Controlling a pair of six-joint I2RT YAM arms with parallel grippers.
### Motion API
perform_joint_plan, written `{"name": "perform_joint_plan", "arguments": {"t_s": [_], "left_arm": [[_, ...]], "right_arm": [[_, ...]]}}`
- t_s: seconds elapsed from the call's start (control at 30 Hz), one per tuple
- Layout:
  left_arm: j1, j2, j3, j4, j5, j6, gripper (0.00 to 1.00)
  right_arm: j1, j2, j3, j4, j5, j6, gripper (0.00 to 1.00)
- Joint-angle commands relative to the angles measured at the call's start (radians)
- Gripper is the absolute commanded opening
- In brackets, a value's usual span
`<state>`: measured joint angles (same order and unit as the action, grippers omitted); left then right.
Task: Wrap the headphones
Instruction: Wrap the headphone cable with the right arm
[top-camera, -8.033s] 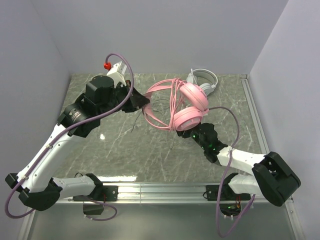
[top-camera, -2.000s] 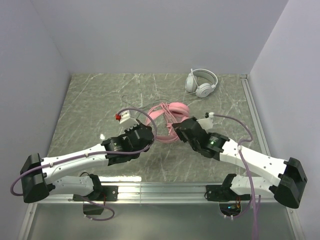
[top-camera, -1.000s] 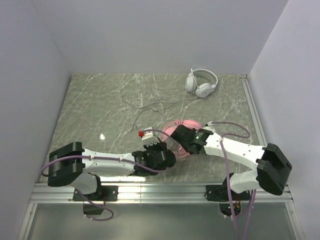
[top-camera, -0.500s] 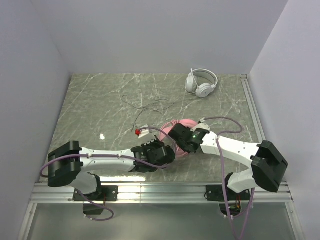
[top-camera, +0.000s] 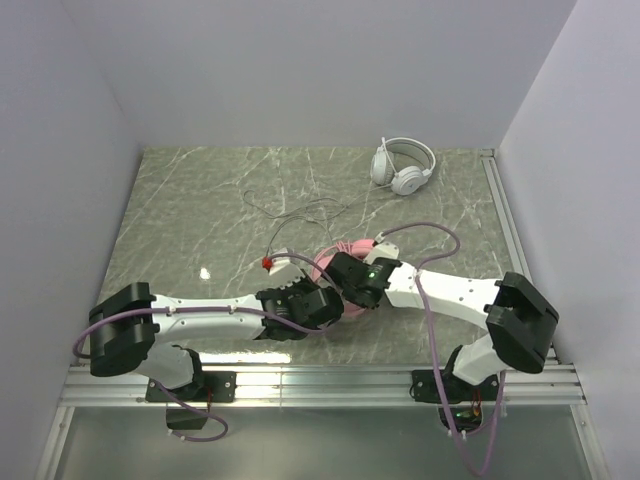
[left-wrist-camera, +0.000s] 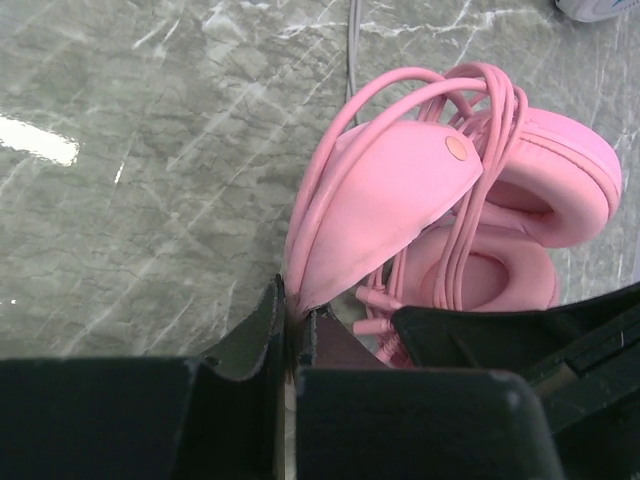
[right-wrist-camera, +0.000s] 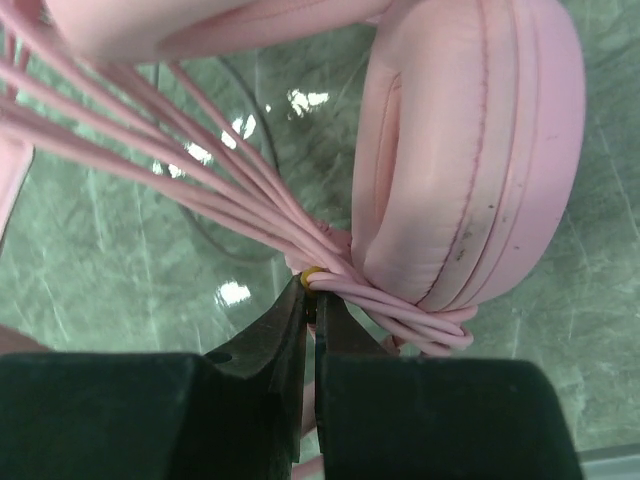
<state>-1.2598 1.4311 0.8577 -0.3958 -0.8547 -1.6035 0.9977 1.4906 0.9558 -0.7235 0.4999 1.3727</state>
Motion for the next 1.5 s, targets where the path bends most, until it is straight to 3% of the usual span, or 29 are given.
{"name": "perform_joint_plan", "arguments": {"t_s": [0.0,0.17,0.5,0.57,0.7,0.93,1.17,1.47], "left_arm": [[-0.007,-0.058,0.07,0.098,-0.038,-0.088,0.0],[0.0,-0.087,-0.023,0.178,-0.027,-0.09,0.0],[0.048,-0.078,-0.011,0.175,-0.017,-0.029,0.0],[0.049,-0.071,-0.009,0.179,-0.017,-0.023,0.0],[0.05,-0.064,-0.006,0.189,-0.017,-0.012,0.0],[0.05,-0.051,0.004,0.17,-0.017,-0.026,0.0],[0.059,-0.047,0.003,0.146,-0.018,-0.053,0.0],[0.066,0.001,-0.011,0.21,-0.009,-0.079,0.0]], "right_arm": [[0.047,-0.027,-0.029,-0.01,-0.035,-0.038,0.0],[0.045,-0.154,-0.156,0.177,-0.084,-0.134,0.0],[0.047,-0.167,-0.131,0.21,-0.161,-0.397,0.0],[0.048,-0.165,-0.134,0.22,-0.172,-0.419,0.04],[0.048,-0.208,-0.157,0.246,-0.134,-0.432,0.24],[0.048,-0.224,-0.085,0.161,-0.055,-0.443,0.24],[0.048,-0.245,-0.065,0.107,-0.052,-0.425,0.33],[0.044,-0.202,-0.023,0.07,-0.046,-0.382,0.29]]}}
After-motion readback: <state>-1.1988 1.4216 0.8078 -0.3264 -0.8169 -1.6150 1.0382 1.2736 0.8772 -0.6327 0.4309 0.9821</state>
